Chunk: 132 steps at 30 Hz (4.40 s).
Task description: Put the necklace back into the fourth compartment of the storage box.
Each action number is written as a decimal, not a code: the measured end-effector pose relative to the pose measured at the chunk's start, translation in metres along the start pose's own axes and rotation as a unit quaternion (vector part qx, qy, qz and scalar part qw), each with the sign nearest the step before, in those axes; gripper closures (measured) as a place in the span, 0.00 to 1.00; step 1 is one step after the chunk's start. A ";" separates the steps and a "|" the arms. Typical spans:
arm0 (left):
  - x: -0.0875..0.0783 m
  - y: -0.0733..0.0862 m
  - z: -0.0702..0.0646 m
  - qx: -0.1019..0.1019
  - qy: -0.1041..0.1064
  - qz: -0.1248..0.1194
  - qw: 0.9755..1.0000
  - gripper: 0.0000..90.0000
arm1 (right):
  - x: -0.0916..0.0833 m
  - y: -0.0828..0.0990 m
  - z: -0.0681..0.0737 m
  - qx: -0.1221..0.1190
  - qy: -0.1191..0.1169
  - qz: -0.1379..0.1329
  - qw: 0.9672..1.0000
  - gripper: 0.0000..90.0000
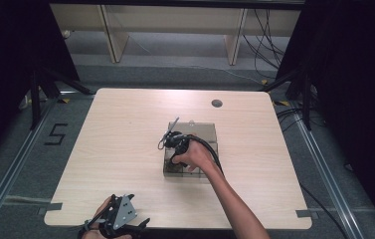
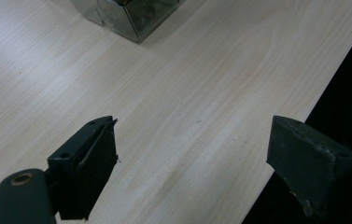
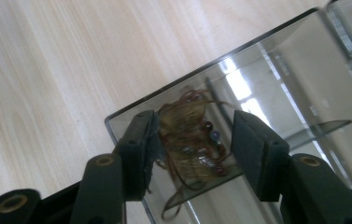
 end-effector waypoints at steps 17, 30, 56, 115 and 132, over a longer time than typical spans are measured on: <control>0.001 0.001 0.000 0.002 -0.004 0.001 1.000 0.17 | -0.034 0.014 -0.002 0.000 0.018 -0.040 0.999 0.48; 0.001 0.000 0.001 0.002 -0.005 0.001 1.000 0.17 | -0.044 0.028 -0.004 0.008 0.021 -0.048 0.999 0.45; 0.002 0.001 0.000 -0.003 -0.003 -0.004 1.000 0.17 | -0.063 0.047 0.004 0.017 0.042 -0.075 0.996 0.30; 0.003 0.001 0.000 0.001 -0.003 -0.004 1.000 0.17 | -0.078 0.100 0.025 0.021 0.043 -0.139 0.989 0.30; 0.004 0.002 0.000 -0.001 -0.002 -0.003 1.000 0.17 | -0.079 0.120 0.036 0.040 0.040 -0.152 0.987 0.30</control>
Point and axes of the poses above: each handheld gripper's, and its own axes: x roughly forward along the jaws, y roughly out of its underside, z roughly to its left, the point moved 1 cm from there along x, roughly forward along the jaws, and after that the axes turned 13 degrees about -x, right-handed, at the moved point
